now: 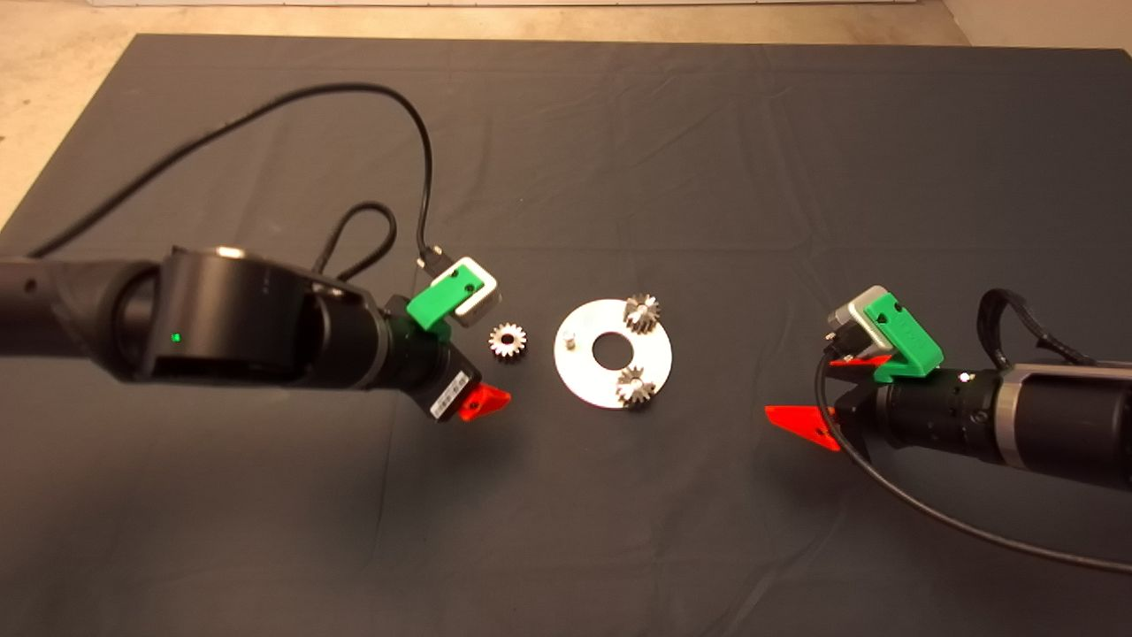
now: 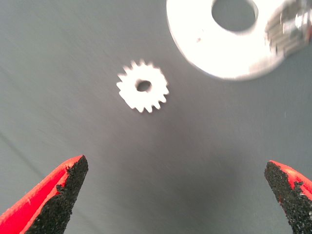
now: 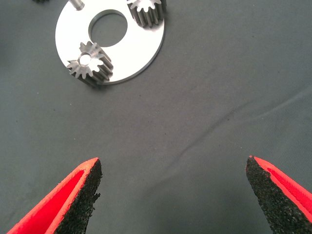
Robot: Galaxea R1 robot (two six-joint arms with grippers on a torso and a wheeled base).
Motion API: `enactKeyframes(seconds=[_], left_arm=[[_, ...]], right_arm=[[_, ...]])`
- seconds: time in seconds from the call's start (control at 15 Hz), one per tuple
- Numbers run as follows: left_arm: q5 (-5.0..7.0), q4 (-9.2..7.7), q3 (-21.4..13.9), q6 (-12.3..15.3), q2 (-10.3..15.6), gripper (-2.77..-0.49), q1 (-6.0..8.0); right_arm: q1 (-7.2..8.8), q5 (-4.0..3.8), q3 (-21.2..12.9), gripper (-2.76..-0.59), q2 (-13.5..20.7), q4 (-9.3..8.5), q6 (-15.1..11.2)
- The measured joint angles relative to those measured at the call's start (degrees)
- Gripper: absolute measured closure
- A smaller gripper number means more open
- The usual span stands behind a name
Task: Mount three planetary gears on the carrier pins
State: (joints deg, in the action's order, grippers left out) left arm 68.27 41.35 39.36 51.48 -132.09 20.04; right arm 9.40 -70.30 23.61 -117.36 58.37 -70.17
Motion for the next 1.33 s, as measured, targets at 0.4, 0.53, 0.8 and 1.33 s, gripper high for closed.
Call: enactKeyframes(seconds=[0.4, 0.53, 0.8, 1.33], left_arm=[[-0.4, -0.78, 0.52, 0.11, -1.71, -2.64, 0.13], [-0.35, -0.78, -0.49, 1.27, -1.7, -2.64, 0.13], [-0.38, -0.36, -3.92, 4.61, -1.68, -2.64, 0.01], [-0.38, 3.96, -1.8, 5.02, -1.73, -2.64, -3.67]], right_arm=[[-0.01, 0.42, -0.3, -2.2, 1.42, 0.15, -1.27], [-0.11, 0.42, -0.3, -2.2, 2.11, 0.4, -1.29], [-2.85, 0.66, -0.3, -2.2, 2.1, 2.79, -1.29], [-6.05, 0.68, -0.55, -2.2, 1.82, 5.24, -2.02]])
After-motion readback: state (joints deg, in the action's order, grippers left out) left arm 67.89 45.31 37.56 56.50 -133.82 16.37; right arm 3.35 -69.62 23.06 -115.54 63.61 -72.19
